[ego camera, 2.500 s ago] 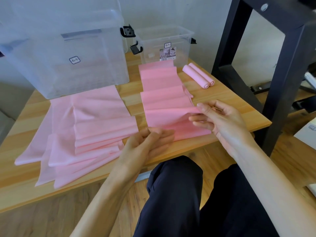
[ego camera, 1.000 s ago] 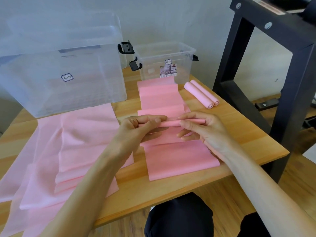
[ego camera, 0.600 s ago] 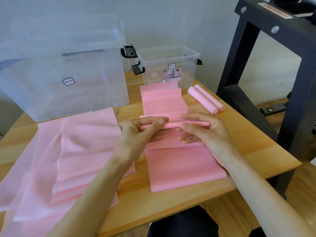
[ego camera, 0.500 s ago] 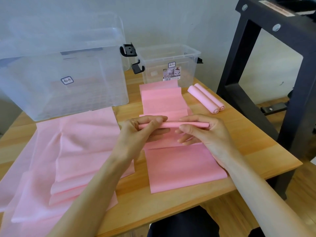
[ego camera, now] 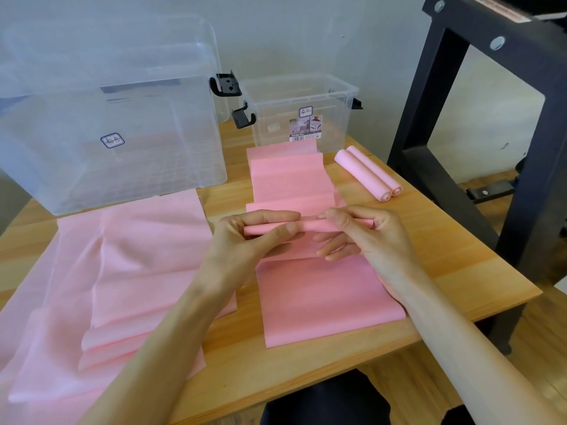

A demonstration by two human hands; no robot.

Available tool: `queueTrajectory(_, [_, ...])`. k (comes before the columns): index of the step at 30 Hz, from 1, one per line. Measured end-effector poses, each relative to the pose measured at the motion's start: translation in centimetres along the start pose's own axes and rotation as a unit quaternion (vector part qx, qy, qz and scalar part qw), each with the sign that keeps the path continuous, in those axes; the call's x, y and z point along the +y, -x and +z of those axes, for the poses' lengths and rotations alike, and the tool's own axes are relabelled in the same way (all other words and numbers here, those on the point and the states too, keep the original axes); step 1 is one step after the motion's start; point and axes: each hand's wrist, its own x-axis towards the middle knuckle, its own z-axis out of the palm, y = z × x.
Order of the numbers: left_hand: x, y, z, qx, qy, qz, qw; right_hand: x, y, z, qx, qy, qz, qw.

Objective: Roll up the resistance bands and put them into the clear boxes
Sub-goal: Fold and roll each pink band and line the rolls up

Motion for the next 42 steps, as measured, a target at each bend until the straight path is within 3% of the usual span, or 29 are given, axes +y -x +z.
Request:
queueTrajectory(15, [0.20, 0.11, 0.08, 0.023, 0.018, -0.016, 0.999, 0.08, 0.06, -0.04, -0.035, 0.019, -0.012, 0.999])
queueTrajectory(24, [-0.30, -0.17, 0.00, 0.021, 0.007, 0.011, 1.000, 0.02, 0.23, -0.07, -0.015, 0.029, -0.003, 0.999])
queueTrajectory(35, [-0.15, 0.02, 0.00, 0.017, 0.011, -0.016, 1.000, -0.10, 0.46, 0.01, -0.025, 0.007, 0.022, 0.999])
queueTrajectory(42, [-0.34, 0.07, 0.01, 0.024, -0.028, 0.001, 0.999, -0.01, 0.60, -0.07, -0.032, 0.029, 0.029, 0.999])
